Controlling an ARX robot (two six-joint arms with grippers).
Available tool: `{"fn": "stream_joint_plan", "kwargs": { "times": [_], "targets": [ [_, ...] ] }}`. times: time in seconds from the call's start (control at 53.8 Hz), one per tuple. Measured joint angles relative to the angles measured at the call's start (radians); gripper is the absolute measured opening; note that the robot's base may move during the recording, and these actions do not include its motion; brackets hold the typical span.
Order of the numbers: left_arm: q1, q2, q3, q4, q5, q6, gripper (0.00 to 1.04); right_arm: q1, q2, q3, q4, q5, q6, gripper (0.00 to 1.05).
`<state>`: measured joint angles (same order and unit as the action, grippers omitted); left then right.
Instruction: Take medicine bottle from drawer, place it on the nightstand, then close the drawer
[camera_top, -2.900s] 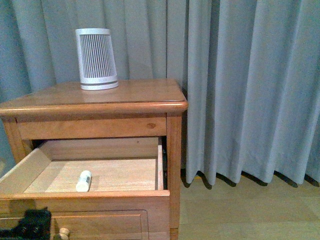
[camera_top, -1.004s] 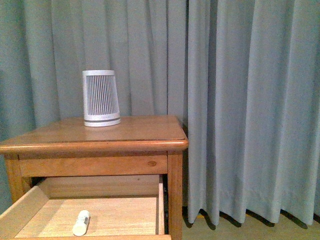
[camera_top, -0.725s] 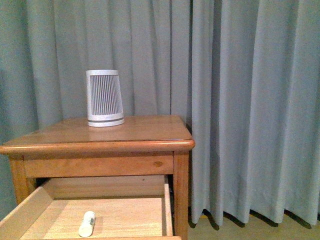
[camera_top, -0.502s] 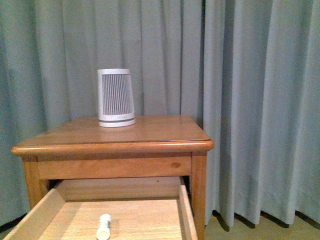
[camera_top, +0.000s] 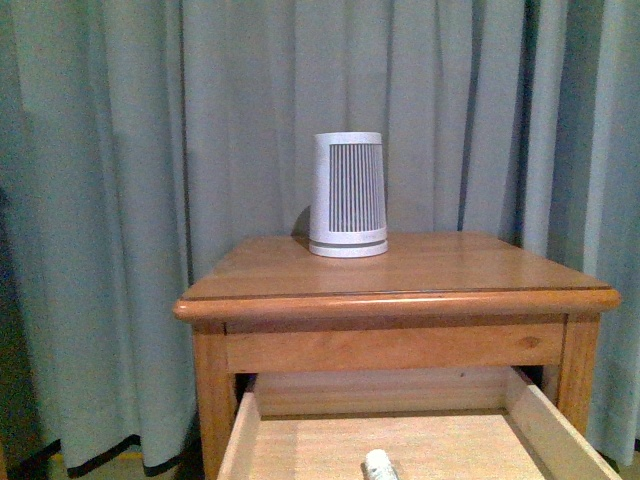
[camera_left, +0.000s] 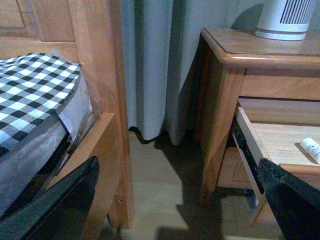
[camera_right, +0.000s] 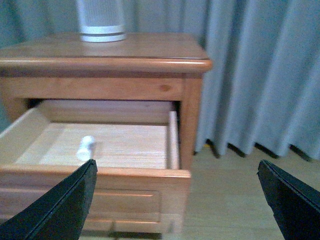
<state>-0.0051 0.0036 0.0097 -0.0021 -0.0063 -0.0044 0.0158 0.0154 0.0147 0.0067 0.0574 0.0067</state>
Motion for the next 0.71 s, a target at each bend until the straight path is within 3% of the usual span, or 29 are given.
{"fn": "stream_joint_plan", "kwargs": {
  "times": [0.074,0.112,0.204,0.279,0.706],
  "targets": [
    [0.000,0.000,0.000,0.000,0.001,0.000,0.98,0.103,0.148,0.010,0.114,0.253,0.017,0.98],
    [0.000,0.000,0.000,0.000,0.003,0.000,0.98,0.131,0.307,0.050,0.206,0.303,0.039,0.98],
    [0.000,0.000,0.000,0.000,0.003,0.000,0.98,0.148,0.578,0.174,0.325,0.317,0.074,0.98],
    [0.000,0.000,0.000,0.000,0.003,0.000,0.98,0.159,0.775,0.290,0.328,0.311,0.111,0.98],
    [0.000,0.000,0.000,0.000,0.003,0.000,0.98,0.242,1.522,0.769,0.187,0.244,0.249,0.98]
  ]
}}
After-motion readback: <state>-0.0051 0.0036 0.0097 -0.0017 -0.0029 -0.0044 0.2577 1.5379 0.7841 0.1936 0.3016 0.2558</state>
